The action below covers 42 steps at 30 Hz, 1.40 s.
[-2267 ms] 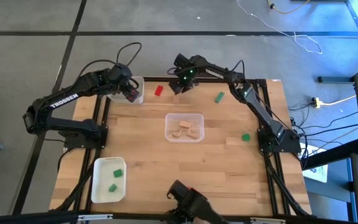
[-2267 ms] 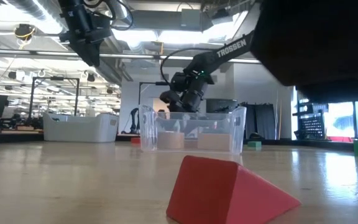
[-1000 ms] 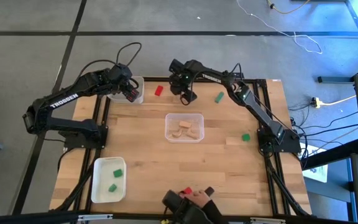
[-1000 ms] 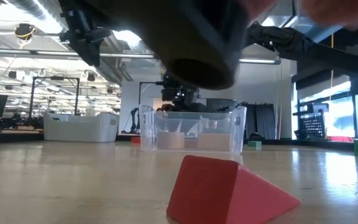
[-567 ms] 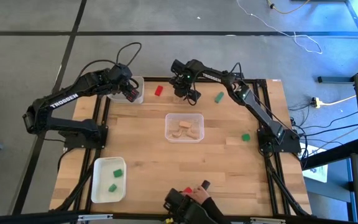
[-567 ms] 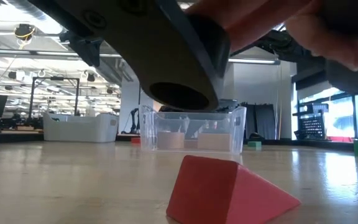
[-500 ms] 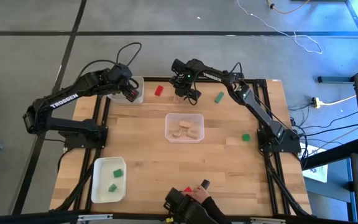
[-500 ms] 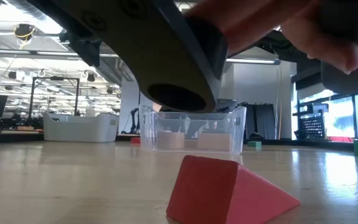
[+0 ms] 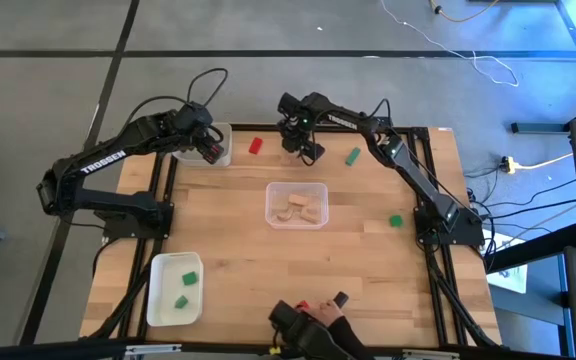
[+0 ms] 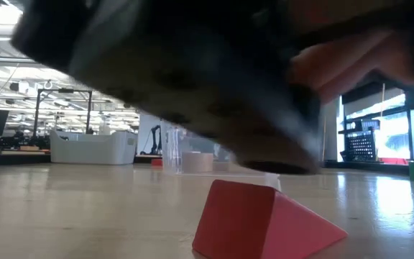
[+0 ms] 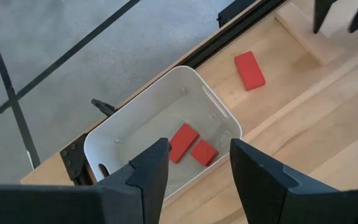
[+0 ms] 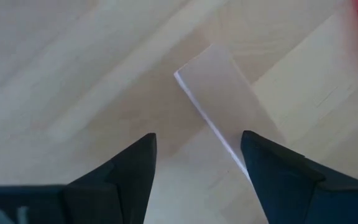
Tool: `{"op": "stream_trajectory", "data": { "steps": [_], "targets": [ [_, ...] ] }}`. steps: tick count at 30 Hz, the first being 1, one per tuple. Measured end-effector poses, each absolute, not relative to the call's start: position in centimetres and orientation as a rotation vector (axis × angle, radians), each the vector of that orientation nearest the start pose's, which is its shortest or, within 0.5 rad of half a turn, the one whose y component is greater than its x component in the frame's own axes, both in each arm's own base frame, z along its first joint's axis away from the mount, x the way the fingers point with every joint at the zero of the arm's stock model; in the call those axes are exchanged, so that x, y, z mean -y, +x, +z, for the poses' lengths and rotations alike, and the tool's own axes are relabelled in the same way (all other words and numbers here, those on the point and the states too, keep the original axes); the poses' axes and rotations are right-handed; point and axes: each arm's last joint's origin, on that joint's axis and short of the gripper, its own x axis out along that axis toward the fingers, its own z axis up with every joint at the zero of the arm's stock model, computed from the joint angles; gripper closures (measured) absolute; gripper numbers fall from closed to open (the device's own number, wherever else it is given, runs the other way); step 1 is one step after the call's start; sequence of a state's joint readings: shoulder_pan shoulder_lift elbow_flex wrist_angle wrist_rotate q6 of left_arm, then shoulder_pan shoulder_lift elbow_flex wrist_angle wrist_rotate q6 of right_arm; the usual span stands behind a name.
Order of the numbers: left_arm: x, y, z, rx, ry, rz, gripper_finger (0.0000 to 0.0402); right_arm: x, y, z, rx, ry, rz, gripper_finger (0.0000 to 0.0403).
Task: Sort & place blocks by color
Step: Put the brown block into the transparent bin
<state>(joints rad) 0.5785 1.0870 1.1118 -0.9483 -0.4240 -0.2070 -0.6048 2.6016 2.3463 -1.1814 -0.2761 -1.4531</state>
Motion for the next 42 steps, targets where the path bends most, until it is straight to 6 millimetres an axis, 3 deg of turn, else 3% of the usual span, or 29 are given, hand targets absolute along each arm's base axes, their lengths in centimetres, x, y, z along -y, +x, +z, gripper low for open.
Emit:
{"op": "stream_trajectory", "data": {
  "steps": [11, 15, 20, 26, 34, 42],
  "targets": [
    [-11.8, 15.9, 32.8, -0.863, -0.243, 1.022, 0.0239, 26.7, 39.9, 14.6, -1.383, -0.283, 0.760, 0.0163],
    [-11.8, 15.9, 32.8, -0.864, -0.242, 1.022, 0.0239, 26.4, 39.5, 14.6, -1.412, -0.245, 0.791, 0.0163],
    [-11.8, 15.9, 32.8, -0.864, -0.242, 1.022, 0.0239, 26.4, 39.6, 15.4, -1.402, -0.268, 0.769, 0.0163],
    [-11.8, 15.9, 32.8, -0.865, -0.242, 1.022, 0.0239, 27.0, 40.0, 16.7, -1.378, -0.418, 0.699, 0.0163],
    [-11.8, 15.9, 32.8, -0.864, -0.242, 1.021, 0.0239, 27.5, 41.5, 16.5, -1.287, -0.590, 0.637, 0.0163],
    [-11.8, 15.9, 32.8, -0.864, -0.243, 1.021, 0.0239, 27.5, 41.2, 15.9, -1.316, -0.696, 0.721, 0.0163]
  ]
}}
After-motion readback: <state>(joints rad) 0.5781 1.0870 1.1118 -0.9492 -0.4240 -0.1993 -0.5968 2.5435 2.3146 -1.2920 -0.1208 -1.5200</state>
